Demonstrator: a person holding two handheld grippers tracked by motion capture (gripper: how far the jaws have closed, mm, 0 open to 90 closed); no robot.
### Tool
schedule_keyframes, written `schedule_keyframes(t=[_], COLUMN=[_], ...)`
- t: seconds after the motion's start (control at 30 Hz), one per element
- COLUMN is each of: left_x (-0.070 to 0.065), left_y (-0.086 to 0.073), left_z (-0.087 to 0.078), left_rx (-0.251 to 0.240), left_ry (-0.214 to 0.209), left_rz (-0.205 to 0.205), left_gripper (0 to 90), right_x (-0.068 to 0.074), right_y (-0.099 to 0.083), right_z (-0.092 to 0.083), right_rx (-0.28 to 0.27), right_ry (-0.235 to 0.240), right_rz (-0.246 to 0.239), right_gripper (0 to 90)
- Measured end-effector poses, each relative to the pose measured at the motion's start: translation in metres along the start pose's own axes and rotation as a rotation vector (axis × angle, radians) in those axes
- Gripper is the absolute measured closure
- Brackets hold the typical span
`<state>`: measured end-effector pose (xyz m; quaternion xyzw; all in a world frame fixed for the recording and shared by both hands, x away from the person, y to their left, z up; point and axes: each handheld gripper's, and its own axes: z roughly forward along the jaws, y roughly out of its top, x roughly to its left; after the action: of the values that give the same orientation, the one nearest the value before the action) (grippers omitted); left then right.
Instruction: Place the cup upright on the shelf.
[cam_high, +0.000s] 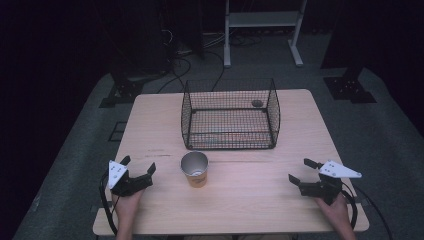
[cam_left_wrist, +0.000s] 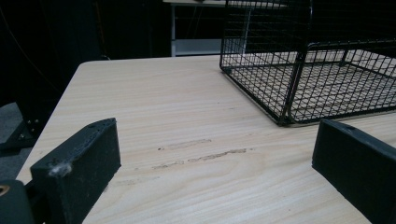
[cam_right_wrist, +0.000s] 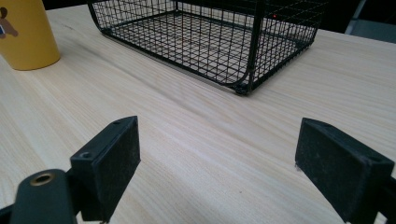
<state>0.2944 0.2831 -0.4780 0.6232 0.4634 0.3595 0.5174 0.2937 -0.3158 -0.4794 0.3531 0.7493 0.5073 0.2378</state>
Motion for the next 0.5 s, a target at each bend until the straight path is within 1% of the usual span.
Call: schedule_keyframes(t=[0.1,0.27,0.5], left_x=[-0.002,-0.005,-0.012], left_y=[0.0,0.001,0.002], left_z=[0.0,-0.001,-0.003], left_rx=[0.004,-0.004,-0.003], left_ry=[-0.004,-0.015,-0.04], left_rz=[0.013,0.014,0.034], left_gripper=[0.5,0.5,0.5], right_x=[0.0,0.001,0.0], right_y=[0.0,0.0,0.0], right_z=[0.0,0.0,0.0], right_rx=[0.0,0.002,0.004], right_ry=[0.0,0.001,-0.001], right_rz=[-0.004,-0.009,-0.002], right_gripper=[13.0,13.0,13.0])
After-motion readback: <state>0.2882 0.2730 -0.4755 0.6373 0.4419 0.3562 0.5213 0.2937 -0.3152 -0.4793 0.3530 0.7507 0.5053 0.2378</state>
